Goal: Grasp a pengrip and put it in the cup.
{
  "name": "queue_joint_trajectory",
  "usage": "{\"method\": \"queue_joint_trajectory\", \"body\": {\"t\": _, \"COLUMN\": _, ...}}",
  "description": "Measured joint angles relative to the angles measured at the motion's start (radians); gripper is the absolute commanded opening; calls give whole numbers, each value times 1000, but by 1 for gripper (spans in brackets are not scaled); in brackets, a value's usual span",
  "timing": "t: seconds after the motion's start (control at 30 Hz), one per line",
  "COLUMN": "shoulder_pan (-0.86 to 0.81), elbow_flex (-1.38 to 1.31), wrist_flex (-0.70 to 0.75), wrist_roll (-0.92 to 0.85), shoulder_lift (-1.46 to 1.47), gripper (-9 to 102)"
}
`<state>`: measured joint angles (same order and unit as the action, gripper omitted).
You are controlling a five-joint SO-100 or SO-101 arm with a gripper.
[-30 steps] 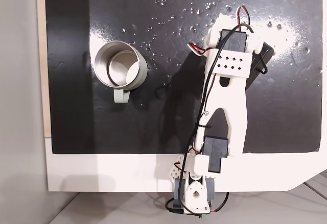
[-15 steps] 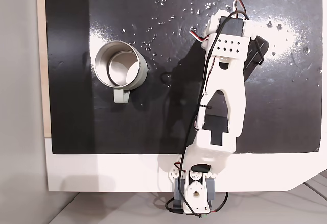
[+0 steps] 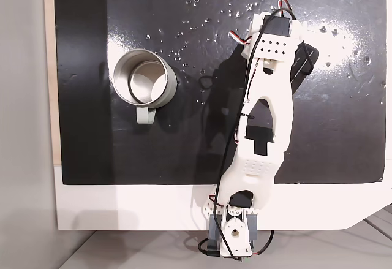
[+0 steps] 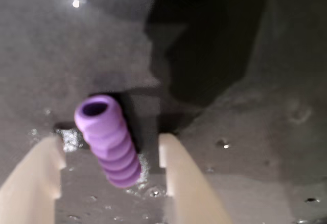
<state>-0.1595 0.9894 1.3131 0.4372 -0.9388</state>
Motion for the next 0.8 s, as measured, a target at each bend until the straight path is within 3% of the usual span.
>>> {"method": "queue_joint_trajectory", "body": {"t": 0.27, "shoulder_pan": -2, "elbow_flex": -8, "wrist_flex": 2, "wrist_roll": -23, "shoulder_lift": 9, "gripper": 1}}
{"method": "queue_joint_trajectory", "body": {"t": 0.5, "shoulder_pan": -12, "elbow_flex": -6, "wrist_flex": 46, "wrist_roll": -29, "shoulder_lift": -23, "gripper": 0}}
{"method": "queue_joint_trajectory", "body": {"t": 0.8, "shoulder_pan": 34, "elbow_flex": -5, "wrist_flex": 201, "wrist_roll": -2, "shoulder_lift": -388, "gripper": 0}}
